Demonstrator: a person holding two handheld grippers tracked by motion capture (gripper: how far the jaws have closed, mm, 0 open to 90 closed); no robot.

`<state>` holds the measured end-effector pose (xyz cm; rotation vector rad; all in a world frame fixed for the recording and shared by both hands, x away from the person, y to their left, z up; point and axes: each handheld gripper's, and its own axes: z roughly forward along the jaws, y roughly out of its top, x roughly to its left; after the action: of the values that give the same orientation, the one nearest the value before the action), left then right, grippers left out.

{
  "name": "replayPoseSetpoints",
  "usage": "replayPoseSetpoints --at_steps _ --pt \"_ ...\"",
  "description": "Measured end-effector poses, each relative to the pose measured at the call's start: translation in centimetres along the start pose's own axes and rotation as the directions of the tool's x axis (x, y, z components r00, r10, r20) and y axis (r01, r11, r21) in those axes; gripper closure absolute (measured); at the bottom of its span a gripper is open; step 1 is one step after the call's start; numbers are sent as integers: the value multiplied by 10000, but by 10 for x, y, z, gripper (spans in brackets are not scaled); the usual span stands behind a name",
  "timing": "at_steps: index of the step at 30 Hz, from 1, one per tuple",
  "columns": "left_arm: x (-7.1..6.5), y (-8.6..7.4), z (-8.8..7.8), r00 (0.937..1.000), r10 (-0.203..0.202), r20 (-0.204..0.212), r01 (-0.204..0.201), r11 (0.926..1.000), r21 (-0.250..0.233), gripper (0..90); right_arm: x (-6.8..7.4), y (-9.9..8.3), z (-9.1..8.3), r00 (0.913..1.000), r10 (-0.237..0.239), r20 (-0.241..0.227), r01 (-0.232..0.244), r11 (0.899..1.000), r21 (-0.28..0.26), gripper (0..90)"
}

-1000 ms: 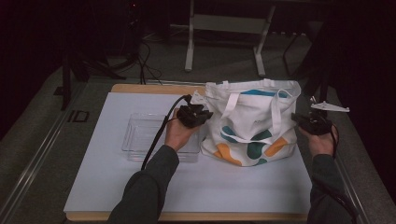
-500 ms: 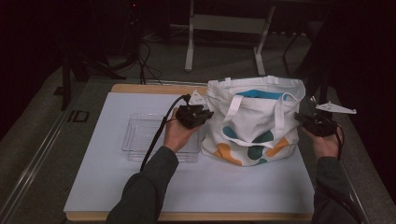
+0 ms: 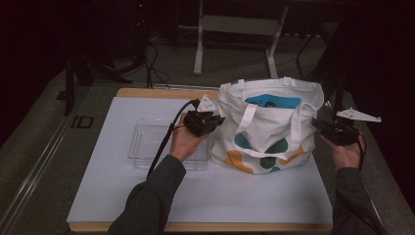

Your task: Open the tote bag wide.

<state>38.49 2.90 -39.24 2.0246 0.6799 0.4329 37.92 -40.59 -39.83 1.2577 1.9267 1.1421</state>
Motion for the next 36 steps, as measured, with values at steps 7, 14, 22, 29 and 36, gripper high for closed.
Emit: replayPoseSetpoints --at_steps 7,14,22,29,36 --pt "-7 3 -5 9998 183 103 -181 9996 -193 870 2 0 -9 9999 -139 -96 137 9997 -177 869" --pt "-16 4 -11 9992 360 161 -354 9988 -336 871 3 -4 -18 9995 -226 -212 217 9989 -421 870" --pt "-23 2 -17 9978 594 286 -580 9973 -455 870 8 -4 -30 9983 -496 -295 478 9971 -591 871" --pt "-28 -3 -20 9969 677 407 -656 9965 -514 868 10 -12 -37 9975 -561 -437 529 9960 -722 872" --pt "-33 -11 -18 9957 721 576 -695 9965 -461 867 16 -17 -39 9951 -901 -398 875 9942 -617 872"
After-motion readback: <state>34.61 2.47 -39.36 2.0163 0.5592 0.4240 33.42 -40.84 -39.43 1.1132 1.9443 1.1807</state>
